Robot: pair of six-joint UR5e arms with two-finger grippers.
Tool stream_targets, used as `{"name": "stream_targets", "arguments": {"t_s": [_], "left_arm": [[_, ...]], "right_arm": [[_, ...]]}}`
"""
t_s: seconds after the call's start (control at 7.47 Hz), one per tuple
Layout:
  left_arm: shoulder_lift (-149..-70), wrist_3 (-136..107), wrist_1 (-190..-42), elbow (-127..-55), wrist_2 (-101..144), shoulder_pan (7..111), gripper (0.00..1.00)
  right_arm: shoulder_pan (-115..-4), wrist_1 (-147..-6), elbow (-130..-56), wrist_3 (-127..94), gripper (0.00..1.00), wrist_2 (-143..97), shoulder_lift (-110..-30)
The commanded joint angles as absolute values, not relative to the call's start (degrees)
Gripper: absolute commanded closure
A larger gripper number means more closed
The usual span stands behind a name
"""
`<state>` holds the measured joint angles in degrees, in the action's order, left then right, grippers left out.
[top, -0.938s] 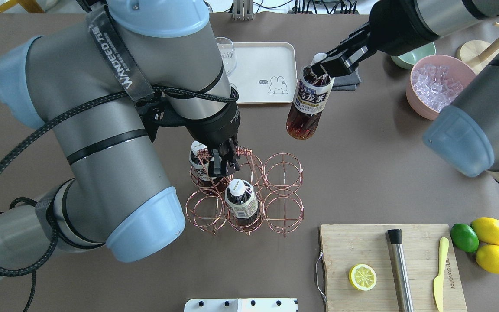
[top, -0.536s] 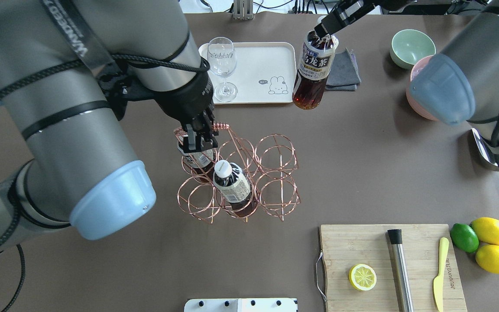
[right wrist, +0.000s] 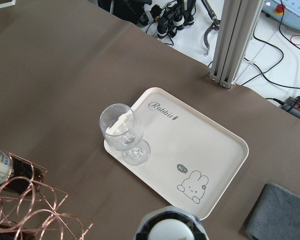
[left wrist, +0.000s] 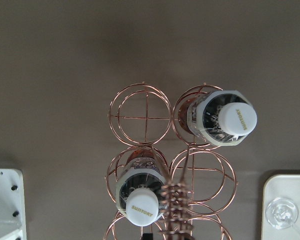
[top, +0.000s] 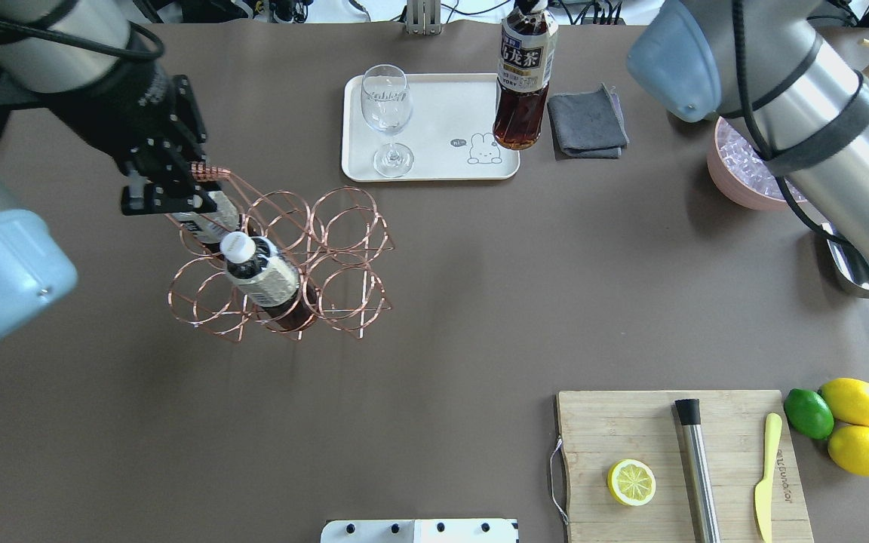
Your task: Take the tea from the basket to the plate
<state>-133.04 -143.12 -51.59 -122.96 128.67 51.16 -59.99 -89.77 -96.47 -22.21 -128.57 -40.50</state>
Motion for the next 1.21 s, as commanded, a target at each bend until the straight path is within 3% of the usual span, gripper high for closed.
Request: {"name": "stream_targets", "arguments": {"t_s": [0.0, 0.54, 1.07], "left_arm": [[-122.6, -125.4, -46.3, -126.2, 133.1, 62.1, 1.0], [-112.9, -104.5, -40.0, -126.1, 130.3, 73.9, 1.0], [-107.8, -88.2, -39.3, -119.6, 124.8, 79.8, 1.0]], "right_arm": [[-60.0, -89.5, -83.4, -23.9, 1.0, -128.3, -32.6], [-59.4, -75.9, -70.4, -23.7, 1.0, -124.4, -29.4], [-54.3, -67.8, -67.1, -26.0, 1.0, -117.3, -29.2]]}}
